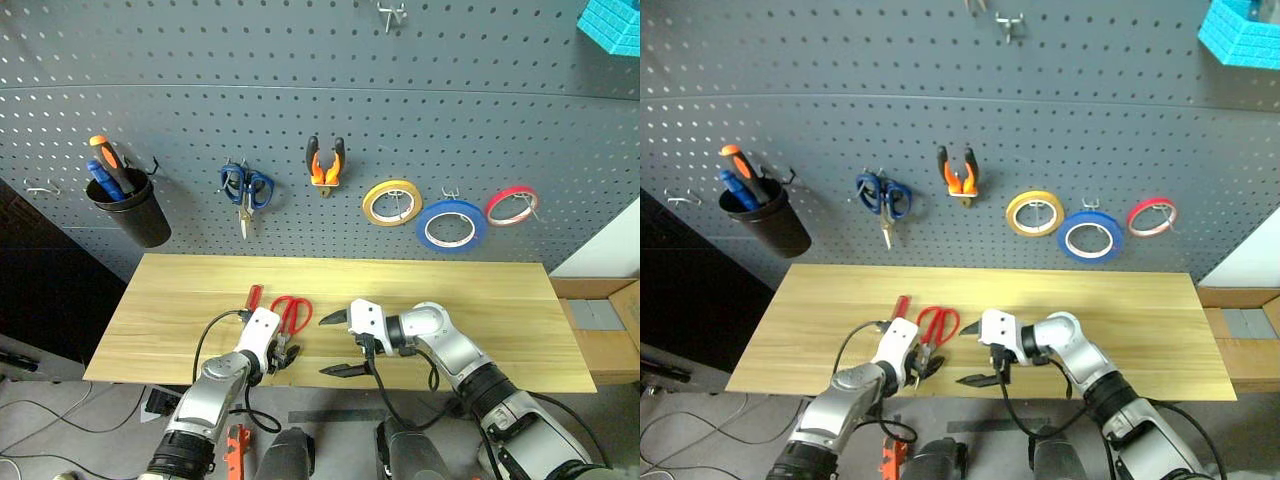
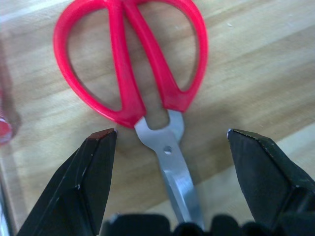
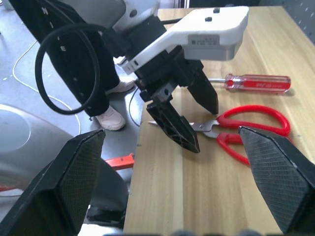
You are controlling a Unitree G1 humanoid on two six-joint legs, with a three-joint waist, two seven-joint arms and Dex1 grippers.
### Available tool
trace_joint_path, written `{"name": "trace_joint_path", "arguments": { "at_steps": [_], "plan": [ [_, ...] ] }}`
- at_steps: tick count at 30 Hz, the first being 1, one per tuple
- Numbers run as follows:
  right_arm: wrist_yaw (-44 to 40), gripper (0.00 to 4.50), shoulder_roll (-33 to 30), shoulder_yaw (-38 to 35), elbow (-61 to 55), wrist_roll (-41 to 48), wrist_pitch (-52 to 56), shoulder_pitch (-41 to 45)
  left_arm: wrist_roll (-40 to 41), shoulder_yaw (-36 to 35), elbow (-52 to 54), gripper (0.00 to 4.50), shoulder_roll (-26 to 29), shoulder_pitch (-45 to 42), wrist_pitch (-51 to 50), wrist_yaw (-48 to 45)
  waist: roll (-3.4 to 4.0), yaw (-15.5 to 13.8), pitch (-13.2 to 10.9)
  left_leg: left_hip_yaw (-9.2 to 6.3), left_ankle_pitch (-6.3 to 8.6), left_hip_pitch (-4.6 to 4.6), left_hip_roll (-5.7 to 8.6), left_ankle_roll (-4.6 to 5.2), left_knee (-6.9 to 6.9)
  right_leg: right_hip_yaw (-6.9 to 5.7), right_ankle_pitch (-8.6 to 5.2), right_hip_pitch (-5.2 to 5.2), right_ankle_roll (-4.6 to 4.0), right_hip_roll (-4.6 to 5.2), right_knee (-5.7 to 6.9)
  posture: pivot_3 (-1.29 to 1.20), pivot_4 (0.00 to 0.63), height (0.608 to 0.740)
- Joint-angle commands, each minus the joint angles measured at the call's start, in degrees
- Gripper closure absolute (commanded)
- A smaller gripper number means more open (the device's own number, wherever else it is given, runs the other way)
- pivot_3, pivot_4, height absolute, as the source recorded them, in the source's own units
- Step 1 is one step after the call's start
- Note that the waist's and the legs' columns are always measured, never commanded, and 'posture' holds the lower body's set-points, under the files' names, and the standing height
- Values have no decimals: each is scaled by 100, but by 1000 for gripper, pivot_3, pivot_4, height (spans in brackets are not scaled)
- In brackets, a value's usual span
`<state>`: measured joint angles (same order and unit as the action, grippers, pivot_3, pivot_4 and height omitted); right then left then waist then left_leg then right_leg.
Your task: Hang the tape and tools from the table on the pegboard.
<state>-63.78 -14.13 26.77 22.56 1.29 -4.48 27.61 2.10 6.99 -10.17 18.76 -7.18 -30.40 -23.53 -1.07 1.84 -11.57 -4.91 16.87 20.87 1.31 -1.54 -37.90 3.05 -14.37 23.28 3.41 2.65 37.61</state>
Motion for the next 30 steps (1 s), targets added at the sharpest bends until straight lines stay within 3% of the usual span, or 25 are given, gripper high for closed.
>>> {"name": "trace_joint_path", "arguments": {
  "at_steps": [1, 6, 9, 16, 26, 30],
  "plan": [
    [-27, 0, 37, -101, -104, 77, -40, 57, -20, 14, -263, 680, -50, 30, -130, 4, 1, 1, 0, -1, 0, 0, 0, 0, 0, -1, 0, 0, 0, 1, 0, 23, 218, 740],
    [-13, 0, 41, -129, -114, 67, -41, 53, -6, 37, -188, 680, -34, 21, -281, -37, 2, 1, -1, -9, -1, 0, 0, -1, 0, -18, -1, -3, -1, 6, 0, 20, 217, 740],
    [-6, 0, 45, -141, -105, 54, -47, 58, 10, 18, -150, 1194, -19, 22, -328, -51, 3, 2, -1, -12, -1, 0, 1, -1, 0, -35, -1, -4, -2, 16, 0, 17, 212, 740],
    [-15, 0, 42, -156, -34, 40, -96, 99, 20, -51, -129, 3536, -41, -24, -355, -27, 3, -1, -1, -16, -1, 0, 9, -2, 0, -48, -2, -5, -4, 32, -2, 24, 204, 740],
    [-53, 0, 53, -149, 87, 38, -172, 179, -19, -117, -87, 3546, -26, 7, -281, 45, 3, -5, -1, -22, -2, 0, 9, -3, 1, -54, -2, -7, -4, 37, -3, 35, 187, 740],
    [-89, 0, 17, -174, 65, 61, -192, 190, -31, -179, 458, 3546, 50, 214, -221, 89, 2, 1, -1, -22, -2, 0, 9, -4, 1, -54, -2, -7, -4, 38, -4, 40, 176, 740]
  ]
}}
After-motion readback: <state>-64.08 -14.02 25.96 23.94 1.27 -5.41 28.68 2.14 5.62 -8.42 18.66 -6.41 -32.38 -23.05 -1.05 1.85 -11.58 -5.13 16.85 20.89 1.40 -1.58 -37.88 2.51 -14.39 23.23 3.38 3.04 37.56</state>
